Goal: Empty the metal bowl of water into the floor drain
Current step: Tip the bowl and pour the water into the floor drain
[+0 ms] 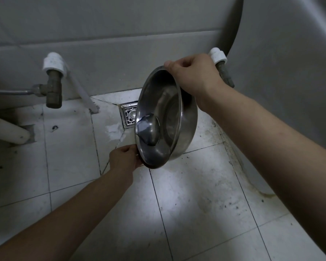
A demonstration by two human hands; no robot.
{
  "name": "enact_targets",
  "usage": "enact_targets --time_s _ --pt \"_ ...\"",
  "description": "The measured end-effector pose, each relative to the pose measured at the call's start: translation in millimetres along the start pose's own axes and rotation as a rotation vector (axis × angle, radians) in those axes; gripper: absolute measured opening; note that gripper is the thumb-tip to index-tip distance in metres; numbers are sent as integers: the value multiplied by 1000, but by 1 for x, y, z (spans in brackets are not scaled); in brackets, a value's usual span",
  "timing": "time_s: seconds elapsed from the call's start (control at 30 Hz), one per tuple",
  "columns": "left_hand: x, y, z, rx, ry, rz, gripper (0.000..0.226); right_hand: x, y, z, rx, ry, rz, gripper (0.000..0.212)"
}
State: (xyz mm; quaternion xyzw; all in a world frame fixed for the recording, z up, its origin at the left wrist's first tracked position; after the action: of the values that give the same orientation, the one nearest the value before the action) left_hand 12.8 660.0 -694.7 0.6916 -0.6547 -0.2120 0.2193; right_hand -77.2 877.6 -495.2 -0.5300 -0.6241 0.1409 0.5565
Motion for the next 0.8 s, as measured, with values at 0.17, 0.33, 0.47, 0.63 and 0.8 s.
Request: enact_targets --time_s 0.17,0.33,0.47,0.63,0.8 --pt "-2 2 -2 -5 -8 8 20 0 -2 0 8 -8 -2 36" --pt "-2 1 -2 6 -9 3 19 0 -4 -1 13 -2 6 36" --pt "-3 3 -1 10 -7 -11 18 0 -4 -2 12 -5 -1 35" --pt "-3 0 0 28 -13 -4 19 0 -5 -2 18 -9 -3 30" --pt "-3 -4 4 45 -26 -5 17 -2 -5 0 27 -4 9 23"
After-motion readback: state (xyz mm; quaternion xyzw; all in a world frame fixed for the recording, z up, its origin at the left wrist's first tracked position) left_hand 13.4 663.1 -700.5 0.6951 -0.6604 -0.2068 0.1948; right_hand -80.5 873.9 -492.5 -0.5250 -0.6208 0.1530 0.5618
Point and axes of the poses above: each hand's wrist, its own z-axis towards the middle knuckle, its own x-axis out of the back of the hand, y = z × x, the point moved 8 cm from there along z, towards the middle knuckle, and after that the axes turned 5 degrees about -y, right-handed, at the moved point
